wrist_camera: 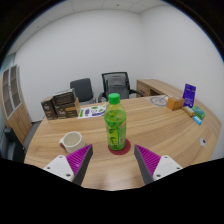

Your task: Pour water

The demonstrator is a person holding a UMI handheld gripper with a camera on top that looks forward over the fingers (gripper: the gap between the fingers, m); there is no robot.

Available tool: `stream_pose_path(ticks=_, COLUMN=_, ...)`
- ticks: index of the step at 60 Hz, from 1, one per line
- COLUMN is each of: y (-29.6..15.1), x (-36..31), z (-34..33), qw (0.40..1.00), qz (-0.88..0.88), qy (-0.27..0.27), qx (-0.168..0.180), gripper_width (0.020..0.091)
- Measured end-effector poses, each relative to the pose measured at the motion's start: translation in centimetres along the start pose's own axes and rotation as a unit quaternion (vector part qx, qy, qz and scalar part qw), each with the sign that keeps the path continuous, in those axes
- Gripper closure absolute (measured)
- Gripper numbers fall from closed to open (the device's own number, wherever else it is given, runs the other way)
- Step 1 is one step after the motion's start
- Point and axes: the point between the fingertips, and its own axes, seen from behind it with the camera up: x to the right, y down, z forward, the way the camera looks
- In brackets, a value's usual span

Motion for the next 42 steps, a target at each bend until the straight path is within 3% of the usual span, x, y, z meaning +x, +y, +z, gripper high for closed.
stream_pose_path(ticks=22, y=-1.2, x=-6.0, z=-11.2, qw=1.0, qz=-0.012, qy=-0.027, qx=0.007, gripper_width=0.0245)
stream_pose_path(ticks=42, y=-6.2, x=-8.4, z=-15.7, qw=0.999, qz=-0.02, qy=-0.027, qx=0.037, gripper_width=0.025)
